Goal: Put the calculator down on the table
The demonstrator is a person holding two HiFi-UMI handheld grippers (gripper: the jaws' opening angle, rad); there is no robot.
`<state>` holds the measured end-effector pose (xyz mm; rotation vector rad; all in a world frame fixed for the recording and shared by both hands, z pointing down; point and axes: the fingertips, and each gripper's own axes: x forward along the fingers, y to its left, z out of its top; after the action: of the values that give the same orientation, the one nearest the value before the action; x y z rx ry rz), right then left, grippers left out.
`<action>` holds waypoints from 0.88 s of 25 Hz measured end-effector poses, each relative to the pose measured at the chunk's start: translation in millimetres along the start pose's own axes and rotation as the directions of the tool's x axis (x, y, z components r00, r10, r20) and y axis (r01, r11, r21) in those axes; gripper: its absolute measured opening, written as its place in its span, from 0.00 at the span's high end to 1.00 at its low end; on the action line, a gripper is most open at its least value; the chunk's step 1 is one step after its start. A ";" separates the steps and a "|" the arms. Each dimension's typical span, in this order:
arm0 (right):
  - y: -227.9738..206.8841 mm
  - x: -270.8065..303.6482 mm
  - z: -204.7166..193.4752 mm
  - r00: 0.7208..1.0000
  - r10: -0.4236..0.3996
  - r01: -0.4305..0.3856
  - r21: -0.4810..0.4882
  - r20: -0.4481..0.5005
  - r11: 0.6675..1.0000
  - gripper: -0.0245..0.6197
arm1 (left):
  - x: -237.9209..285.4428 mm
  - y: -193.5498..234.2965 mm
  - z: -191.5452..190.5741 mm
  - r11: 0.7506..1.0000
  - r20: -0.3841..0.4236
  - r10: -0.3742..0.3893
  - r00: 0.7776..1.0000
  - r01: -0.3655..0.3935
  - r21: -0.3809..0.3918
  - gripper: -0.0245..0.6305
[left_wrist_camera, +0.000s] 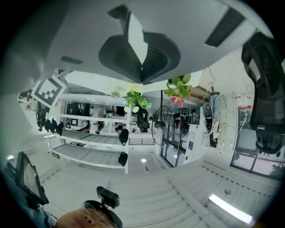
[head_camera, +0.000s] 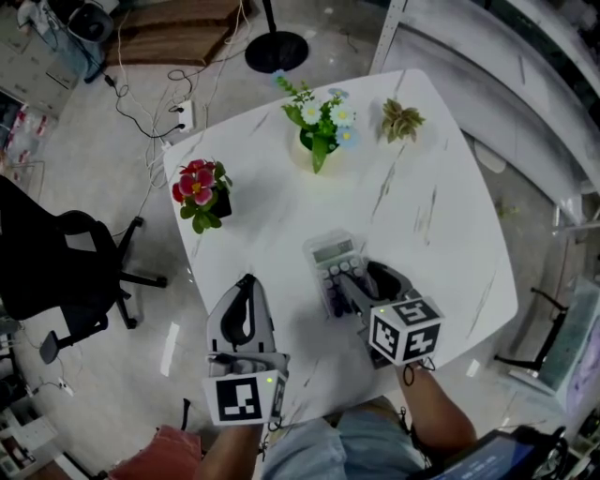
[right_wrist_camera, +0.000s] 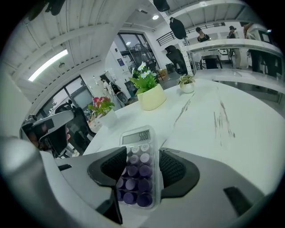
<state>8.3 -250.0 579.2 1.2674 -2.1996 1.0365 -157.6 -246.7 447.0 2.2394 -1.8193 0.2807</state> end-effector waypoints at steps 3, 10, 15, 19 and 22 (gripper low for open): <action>6.8 -13.4 13.0 0.999 0.002 -0.002 -0.023 0.040 1.000 0.58 | -7.4 -4.9 12.3 1.000 0.025 0.004 1.000 -0.003 -0.005 0.95; 52.9 -78.4 81.7 0.971 0.055 -0.016 -0.165 0.232 0.986 0.61 | -39.4 -27.3 74.7 1.000 0.147 0.012 0.989 -0.015 0.018 0.95; 94.8 -142.6 123.2 0.922 0.118 -0.006 -0.293 0.368 0.956 0.72 | -72.9 -45.3 120.8 0.999 0.210 0.035 0.977 -0.039 0.018 0.95; 120.9 -188.5 144.6 0.873 0.147 0.038 -0.365 0.464 0.930 0.83 | -101.8 -58.0 161.2 0.996 0.291 0.049 0.956 -0.069 0.057 0.95; 129.6 -216.6 157.5 0.834 0.149 0.080 -0.384 0.531 0.920 0.91 | -118.1 -66.1 182.0 0.995 0.333 0.044 0.942 -0.073 0.074 0.95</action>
<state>11.3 -206.7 284.8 1.4577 -2.6770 0.1951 -117.7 -179.3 234.1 2.4128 -2.0773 -0.0120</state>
